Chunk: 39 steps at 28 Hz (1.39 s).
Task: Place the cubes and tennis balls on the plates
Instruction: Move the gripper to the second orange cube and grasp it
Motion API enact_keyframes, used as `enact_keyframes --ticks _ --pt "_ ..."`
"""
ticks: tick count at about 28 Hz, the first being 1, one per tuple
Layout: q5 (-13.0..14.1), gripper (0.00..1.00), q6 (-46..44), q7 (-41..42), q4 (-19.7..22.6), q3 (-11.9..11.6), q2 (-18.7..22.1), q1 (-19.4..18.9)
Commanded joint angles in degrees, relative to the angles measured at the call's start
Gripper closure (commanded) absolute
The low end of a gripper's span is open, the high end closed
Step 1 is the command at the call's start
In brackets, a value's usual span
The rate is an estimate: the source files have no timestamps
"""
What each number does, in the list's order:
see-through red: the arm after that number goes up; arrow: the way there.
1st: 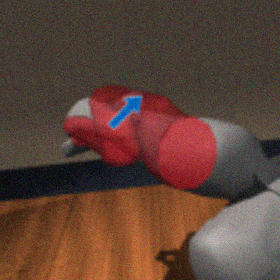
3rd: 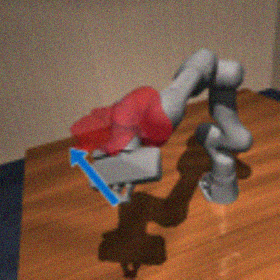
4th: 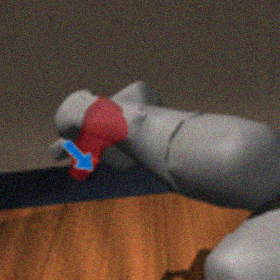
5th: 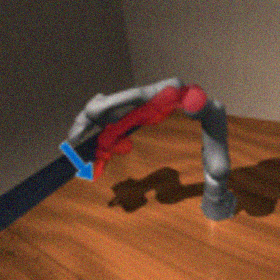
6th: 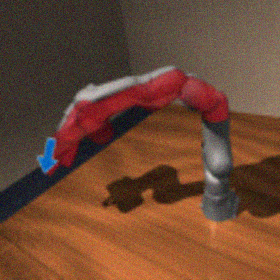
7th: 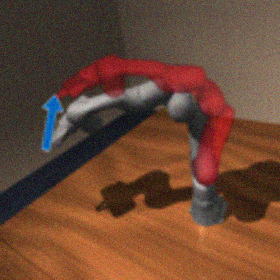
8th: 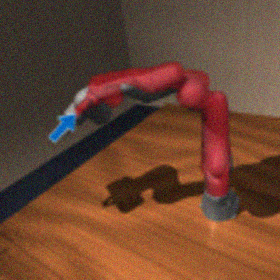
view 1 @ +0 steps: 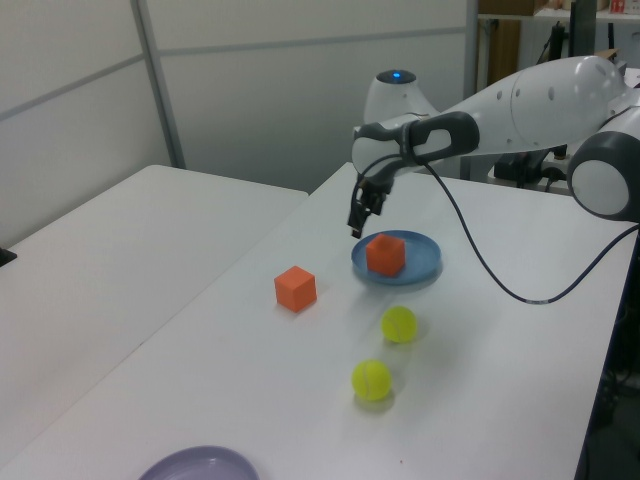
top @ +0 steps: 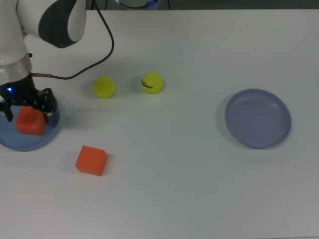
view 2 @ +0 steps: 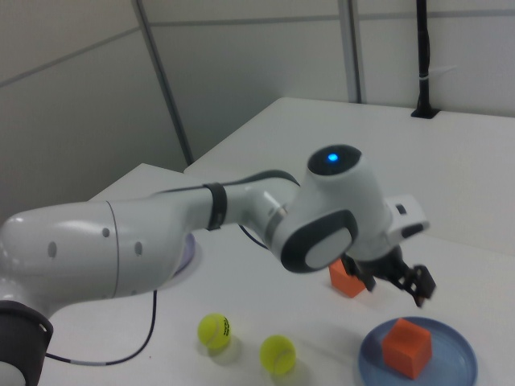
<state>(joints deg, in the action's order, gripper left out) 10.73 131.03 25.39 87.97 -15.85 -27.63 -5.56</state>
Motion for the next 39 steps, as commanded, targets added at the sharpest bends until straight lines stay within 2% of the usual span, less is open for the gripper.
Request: enact_keyframes --ticks 1,2,5,7,12,19,39 --pt "2.89 0.0 -0.61 0.89 -1.66 1.69 0.03 -1.47" --pt "4.02 0.0 -0.26 0.63 -2.19 2.83 -0.41 -1.64" --pt "7.1 0.0 -0.17 0.36 -3.33 4.25 -1.2 -1.82" --pt "10.26 0.0 -0.17 -0.16 -3.42 4.6 -1.64 -2.95" --pt "13.78 0.0 3.33 -5.33 -3.42 4.69 -4.09 -4.81" --pt "13.62 0.0 11.61 -14.14 -3.77 5.21 -8.14 -5.87" --pt "13.09 0.0 17.23 -14.67 -3.86 6.8 -12.36 -5.87"
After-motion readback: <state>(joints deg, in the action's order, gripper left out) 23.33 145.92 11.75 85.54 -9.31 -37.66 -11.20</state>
